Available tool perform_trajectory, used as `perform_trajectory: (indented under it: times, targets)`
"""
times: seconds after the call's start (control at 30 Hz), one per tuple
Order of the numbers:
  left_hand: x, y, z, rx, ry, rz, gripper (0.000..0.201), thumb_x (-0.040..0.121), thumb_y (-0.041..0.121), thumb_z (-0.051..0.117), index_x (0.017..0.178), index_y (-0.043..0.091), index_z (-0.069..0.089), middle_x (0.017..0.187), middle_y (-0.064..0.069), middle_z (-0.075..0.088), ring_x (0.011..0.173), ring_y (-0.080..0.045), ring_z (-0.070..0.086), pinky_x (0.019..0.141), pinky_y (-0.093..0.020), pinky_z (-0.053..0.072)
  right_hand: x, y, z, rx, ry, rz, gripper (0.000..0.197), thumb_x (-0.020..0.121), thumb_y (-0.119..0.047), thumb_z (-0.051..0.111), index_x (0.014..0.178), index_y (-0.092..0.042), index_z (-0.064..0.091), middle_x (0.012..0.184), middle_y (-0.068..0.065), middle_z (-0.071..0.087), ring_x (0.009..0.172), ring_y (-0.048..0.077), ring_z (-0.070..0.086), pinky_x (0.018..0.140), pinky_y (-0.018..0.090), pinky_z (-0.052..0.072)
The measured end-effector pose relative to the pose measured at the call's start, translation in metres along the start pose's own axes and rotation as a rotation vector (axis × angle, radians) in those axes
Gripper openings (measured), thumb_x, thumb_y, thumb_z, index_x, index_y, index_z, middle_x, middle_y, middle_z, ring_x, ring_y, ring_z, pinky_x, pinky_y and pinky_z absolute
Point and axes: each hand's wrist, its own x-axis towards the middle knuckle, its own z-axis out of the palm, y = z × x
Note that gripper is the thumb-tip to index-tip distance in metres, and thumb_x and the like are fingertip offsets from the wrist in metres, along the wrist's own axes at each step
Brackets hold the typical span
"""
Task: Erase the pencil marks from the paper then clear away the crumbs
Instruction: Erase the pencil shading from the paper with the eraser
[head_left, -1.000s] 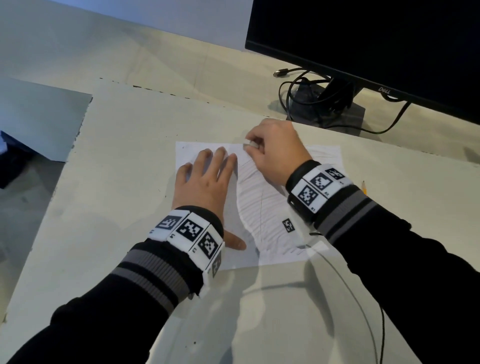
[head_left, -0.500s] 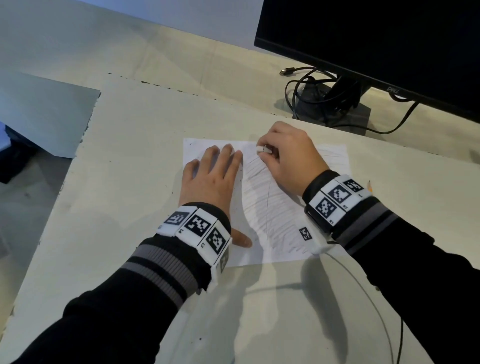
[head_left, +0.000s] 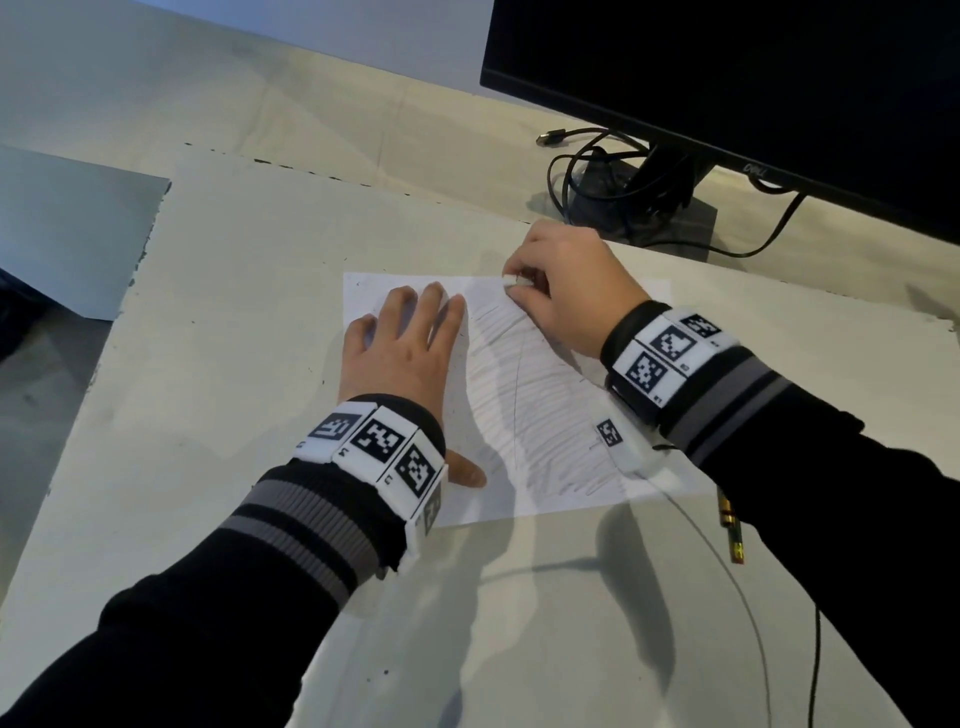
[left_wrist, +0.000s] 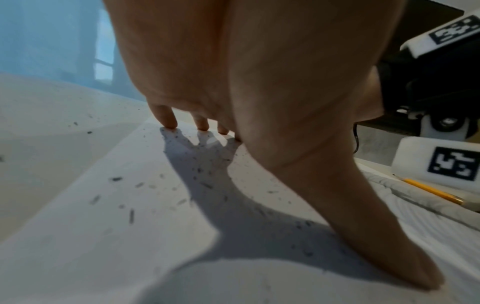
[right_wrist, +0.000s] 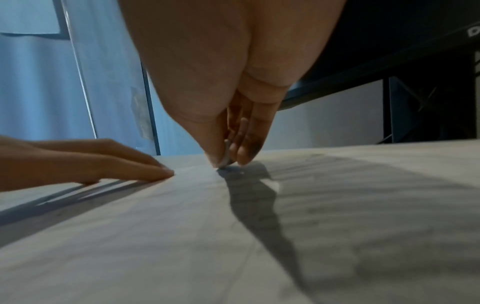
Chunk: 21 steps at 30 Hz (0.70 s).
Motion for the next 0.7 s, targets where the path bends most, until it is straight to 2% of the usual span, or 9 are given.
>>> perform_trajectory:
  times: [0.13,0.2,0.27,0.33,0.47,0.53,0.6,0.7]
  targets:
    - [-0.001,0.0,0.001,0.009,0.006,-0.004,0.157,0.043,0.091,0.067,0.15,0.018,-0.022,0.158,-0.002,-0.016,0.148,-0.027,-0.007,0.12,-0.046,0.012,-0.018,-0.008,0.009,0.092,-0.006,-0.067,0.011,0.087,-0.016,0.07,0.095,-0.01,0.075,0.092,-0.001,0.061,0.081,0.016,0.058,0.077,0.03,0.051]
    - [-0.001,0.0,0.002,0.009,0.004,-0.003,0.157,0.043,0.091,0.067,0.149,0.018,-0.022,0.157,-0.002,-0.015,0.148,-0.027,-0.007,0.12,-0.046,0.013,-0.011,-0.005,-0.002,0.046,0.006,-0.024,0.012,0.09,-0.019,0.068,0.097,-0.013,0.075,0.094,-0.003,0.061,0.085,0.014,0.057,0.083,0.033,0.052]
    - [0.001,0.001,0.002,0.02,0.008,-0.001,0.157,0.042,0.092,0.067,0.15,0.02,-0.022,0.157,-0.002,-0.013,0.147,-0.028,-0.006,0.119,-0.047,0.014,0.0,0.001,-0.018,0.021,0.147,0.061,0.015,0.092,-0.022,0.065,0.101,-0.013,0.073,0.099,-0.004,0.06,0.088,0.011,0.057,0.085,0.03,0.052]
    - [0.002,0.001,0.0,0.042,-0.003,-0.005,0.157,0.04,0.092,0.068,0.15,0.025,-0.022,0.155,-0.003,-0.013,0.147,-0.03,-0.005,0.118,-0.048,0.017,0.006,0.005,-0.027,0.089,0.235,0.044,0.016,0.09,-0.023,0.067,0.101,-0.012,0.073,0.099,-0.002,0.062,0.085,0.01,0.058,0.081,0.027,0.054]
    - [0.008,0.009,-0.008,0.099,-0.055,-0.023,0.16,0.037,0.089,0.072,0.147,0.031,-0.028,0.152,-0.005,-0.014,0.145,-0.035,-0.002,0.111,-0.048,0.028,0.0,-0.002,-0.01,0.046,0.034,-0.022,0.014,0.088,-0.023,0.069,0.098,-0.013,0.074,0.096,-0.002,0.062,0.088,0.013,0.057,0.084,0.032,0.051]
    - [0.01,0.011,-0.011,0.108,-0.071,-0.04,0.162,0.035,0.088,0.074,0.146,0.032,-0.03,0.152,-0.005,-0.016,0.144,-0.036,-0.002,0.108,-0.048,0.03,-0.005,0.001,0.003,0.068,0.025,0.012,0.011,0.087,-0.02,0.071,0.095,-0.013,0.074,0.092,-0.002,0.06,0.084,0.014,0.056,0.08,0.035,0.052]
    - [0.011,0.01,-0.011,0.109,-0.081,-0.036,0.162,0.035,0.088,0.074,0.146,0.032,-0.029,0.153,-0.005,-0.016,0.144,-0.036,-0.002,0.108,-0.049,0.029,-0.012,0.006,0.009,0.108,0.037,0.014,0.011,0.086,-0.018,0.071,0.094,-0.012,0.075,0.09,-0.003,0.059,0.081,0.014,0.056,0.076,0.032,0.05]
    - [0.01,0.009,-0.011,0.111,-0.077,-0.034,0.162,0.033,0.088,0.074,0.146,0.033,-0.028,0.153,-0.005,-0.015,0.144,-0.036,-0.002,0.108,-0.049,0.029,-0.014,0.007,0.002,0.098,-0.058,-0.063,0.012,0.086,-0.019,0.071,0.097,-0.014,0.076,0.088,-0.007,0.057,0.078,0.009,0.052,0.074,0.024,0.044]
